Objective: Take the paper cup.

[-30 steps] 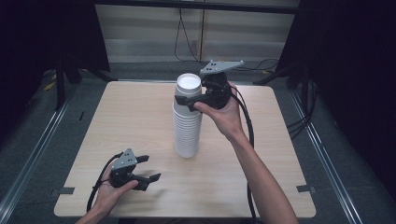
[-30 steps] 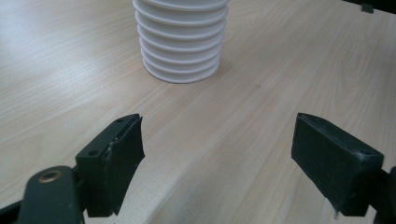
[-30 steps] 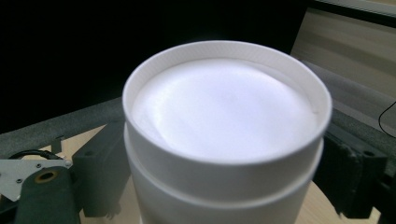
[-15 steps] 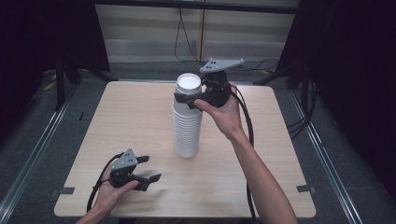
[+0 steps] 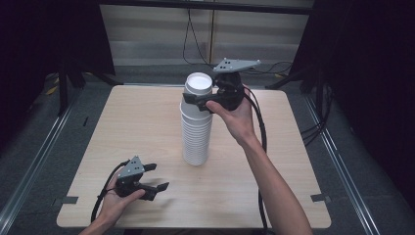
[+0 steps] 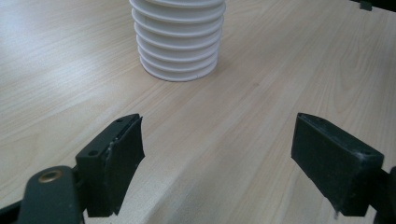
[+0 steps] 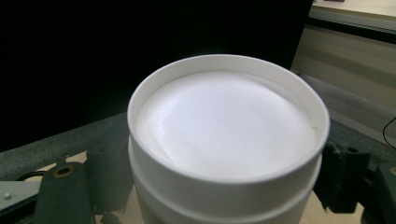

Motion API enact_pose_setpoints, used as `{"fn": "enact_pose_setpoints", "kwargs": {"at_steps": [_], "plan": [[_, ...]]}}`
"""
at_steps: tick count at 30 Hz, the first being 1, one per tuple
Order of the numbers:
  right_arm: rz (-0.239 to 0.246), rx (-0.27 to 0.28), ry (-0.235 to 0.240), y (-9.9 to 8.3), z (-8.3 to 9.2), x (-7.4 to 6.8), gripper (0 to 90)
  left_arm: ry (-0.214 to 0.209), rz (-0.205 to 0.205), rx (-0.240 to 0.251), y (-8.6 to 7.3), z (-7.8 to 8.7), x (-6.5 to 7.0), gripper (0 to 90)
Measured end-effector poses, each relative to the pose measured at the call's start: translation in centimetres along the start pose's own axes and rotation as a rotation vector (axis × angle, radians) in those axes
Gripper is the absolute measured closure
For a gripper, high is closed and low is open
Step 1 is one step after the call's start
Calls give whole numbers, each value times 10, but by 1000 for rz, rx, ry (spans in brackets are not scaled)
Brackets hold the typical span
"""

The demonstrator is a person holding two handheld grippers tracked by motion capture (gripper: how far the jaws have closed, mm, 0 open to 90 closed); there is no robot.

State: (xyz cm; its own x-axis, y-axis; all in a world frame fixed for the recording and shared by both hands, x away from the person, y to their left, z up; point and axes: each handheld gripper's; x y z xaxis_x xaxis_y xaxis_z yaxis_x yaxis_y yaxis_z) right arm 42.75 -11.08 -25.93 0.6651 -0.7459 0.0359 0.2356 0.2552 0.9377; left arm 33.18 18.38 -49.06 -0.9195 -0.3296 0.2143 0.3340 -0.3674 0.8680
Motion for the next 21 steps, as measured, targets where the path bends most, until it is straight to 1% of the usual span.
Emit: {"fn": "enact_pose_setpoints", "kwargs": {"at_steps": [1,2,3,5,8,13,17,18,19,20,21], "plan": [[0,0,0,0,0,0,211,0,0,1,0,0,0,167],[-7,19,7,1,2,2,211,0,1,1,0,0,0,167],[-7,19,7,1,2,2,211,0,1,1,0,0,0,167],[-13,37,5,2,4,3,212,-1,1,2,0,0,0,167],[-20,50,6,3,6,3,213,-8,3,7,0,0,0,167],[-28,75,8,5,7,4,213,-2,6,9,0,0,-1,163],[-43,107,11,7,9,5,213,-2,3,9,0,0,0,163],[-50,123,17,8,9,5,213,-2,3,9,0,0,0,163],[-50,123,17,8,9,5,213,-2,2,8,0,1,-1,163],[-57,140,21,9,10,5,213,1,3,9,0,1,-1,163],[-57,140,21,9,10,5,213,1,3,9,0,1,-1,163]]}}
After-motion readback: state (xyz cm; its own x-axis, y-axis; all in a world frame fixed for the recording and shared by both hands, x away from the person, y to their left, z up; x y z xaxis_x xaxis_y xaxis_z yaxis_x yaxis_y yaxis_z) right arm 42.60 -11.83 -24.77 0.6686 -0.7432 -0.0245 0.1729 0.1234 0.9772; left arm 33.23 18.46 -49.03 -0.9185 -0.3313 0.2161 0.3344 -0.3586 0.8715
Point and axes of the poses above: each handheld gripper's, and its own axes: z roughly backward along the jaws, y roughly out of its top, x roughly to its right, and after that the axes turned 13 degrees about -y, right-handed
